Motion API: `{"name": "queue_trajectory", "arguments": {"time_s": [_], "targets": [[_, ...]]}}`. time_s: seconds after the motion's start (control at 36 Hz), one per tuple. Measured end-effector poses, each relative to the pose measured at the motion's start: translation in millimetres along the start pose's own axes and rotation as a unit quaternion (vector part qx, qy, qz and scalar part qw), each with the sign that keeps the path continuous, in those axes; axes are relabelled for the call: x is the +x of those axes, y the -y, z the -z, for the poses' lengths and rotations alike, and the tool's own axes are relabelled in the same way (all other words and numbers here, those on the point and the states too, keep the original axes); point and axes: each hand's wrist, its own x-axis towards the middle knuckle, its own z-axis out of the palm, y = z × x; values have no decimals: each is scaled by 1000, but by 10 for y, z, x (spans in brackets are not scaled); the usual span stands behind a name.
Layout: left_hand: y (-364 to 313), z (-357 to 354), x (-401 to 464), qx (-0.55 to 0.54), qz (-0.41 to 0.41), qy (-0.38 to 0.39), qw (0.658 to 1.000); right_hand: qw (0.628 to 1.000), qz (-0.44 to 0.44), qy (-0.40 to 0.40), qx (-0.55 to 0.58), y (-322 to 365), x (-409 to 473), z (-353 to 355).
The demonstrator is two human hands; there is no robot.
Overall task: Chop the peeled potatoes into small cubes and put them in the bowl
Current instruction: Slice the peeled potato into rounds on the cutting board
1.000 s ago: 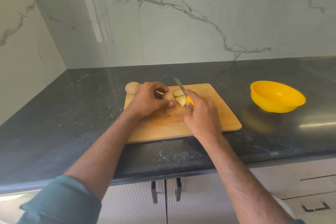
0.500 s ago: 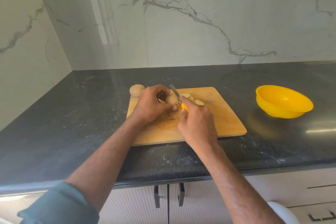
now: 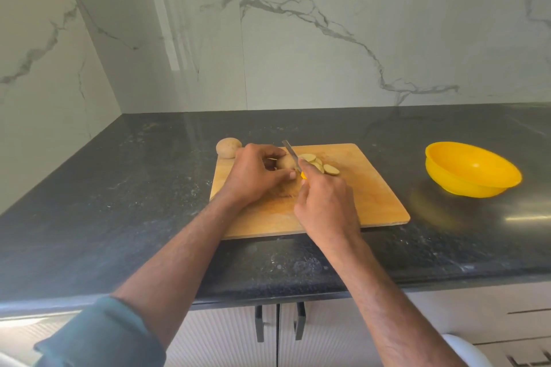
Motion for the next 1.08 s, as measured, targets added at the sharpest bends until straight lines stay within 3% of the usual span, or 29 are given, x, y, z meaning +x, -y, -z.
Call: {"name": "queue_trajectory", "arguments": {"time_s": [0.5,1.08], "targets": [[-4,5,-15,4,-16,6,1000,999,-23,25,-9,62,31,35],[-14,11,-14,10,2,0,1000,992,-27,112,-55,212,71,274]]}}
